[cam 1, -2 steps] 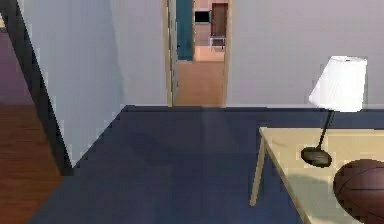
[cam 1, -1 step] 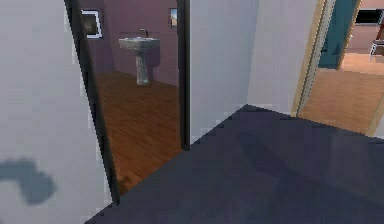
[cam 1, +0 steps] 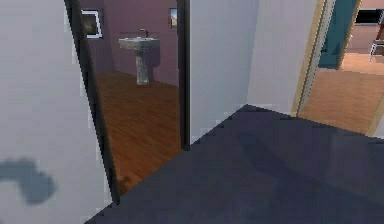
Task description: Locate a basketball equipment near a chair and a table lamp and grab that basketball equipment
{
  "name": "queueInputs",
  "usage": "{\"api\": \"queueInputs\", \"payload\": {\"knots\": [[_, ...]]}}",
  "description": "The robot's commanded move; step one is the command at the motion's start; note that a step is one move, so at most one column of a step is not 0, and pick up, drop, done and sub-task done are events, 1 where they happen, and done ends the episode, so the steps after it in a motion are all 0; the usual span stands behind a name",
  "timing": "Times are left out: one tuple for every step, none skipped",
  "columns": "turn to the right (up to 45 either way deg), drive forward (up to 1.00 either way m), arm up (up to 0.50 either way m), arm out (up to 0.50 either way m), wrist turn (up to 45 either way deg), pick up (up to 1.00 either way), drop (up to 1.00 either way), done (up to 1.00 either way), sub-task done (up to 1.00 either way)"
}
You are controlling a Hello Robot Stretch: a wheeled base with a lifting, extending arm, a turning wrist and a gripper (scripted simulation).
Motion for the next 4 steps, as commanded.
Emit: {"api": "queueInputs", "payload": {"knots": [[0.0,0.0,0.38,0.0,0.0,0.0,0.0,0.0,0.0],[0.0,0.0,0.0,0.48,0.0,0.0,0.0,0.0,0.0],[0.0,0.0,0.0,0.0,45.0,0.0,0.0,0.0,0.0],[0.0,0.0,0.0,0.0,45.0,0.0,0.0,0.0,0.0]]}}
